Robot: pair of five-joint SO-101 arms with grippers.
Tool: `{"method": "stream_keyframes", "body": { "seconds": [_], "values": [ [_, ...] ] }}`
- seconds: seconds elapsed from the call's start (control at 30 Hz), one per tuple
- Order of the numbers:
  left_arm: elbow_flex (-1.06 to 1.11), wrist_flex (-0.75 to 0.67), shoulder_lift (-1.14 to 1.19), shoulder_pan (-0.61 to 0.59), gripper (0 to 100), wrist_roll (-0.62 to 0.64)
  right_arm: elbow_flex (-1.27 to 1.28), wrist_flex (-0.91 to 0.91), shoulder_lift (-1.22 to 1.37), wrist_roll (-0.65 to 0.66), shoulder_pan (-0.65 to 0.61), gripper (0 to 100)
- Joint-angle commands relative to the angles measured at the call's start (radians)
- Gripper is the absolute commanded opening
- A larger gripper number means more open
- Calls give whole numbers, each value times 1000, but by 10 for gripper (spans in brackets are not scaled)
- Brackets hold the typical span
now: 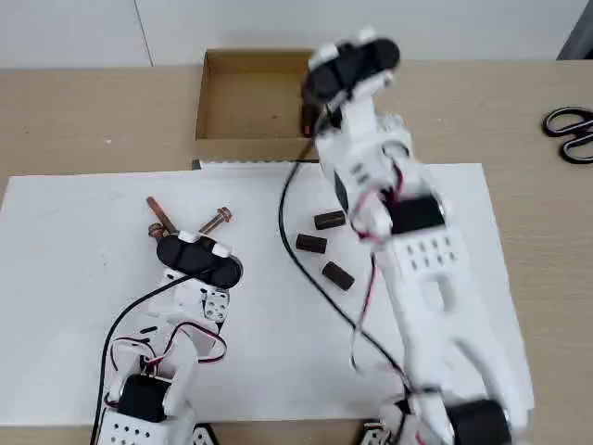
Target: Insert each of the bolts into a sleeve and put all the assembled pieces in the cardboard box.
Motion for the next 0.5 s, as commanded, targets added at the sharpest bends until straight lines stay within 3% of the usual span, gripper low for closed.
{"method": "stream_keyframes", "body": {
  "seconds": [0.0, 0.2, 0.47],
  "values": [
    [-4, 0, -12, -5, 6, -3, -350, -31, 277, -8, 4, 3],
    [-4, 0, -12, -5, 6, -3, -704, -38, 656, 5, 2, 4],
    [-4, 0, -12, -6, 6, -3, -1049, -39, 1047, 170, -24, 4]
  ]
}}
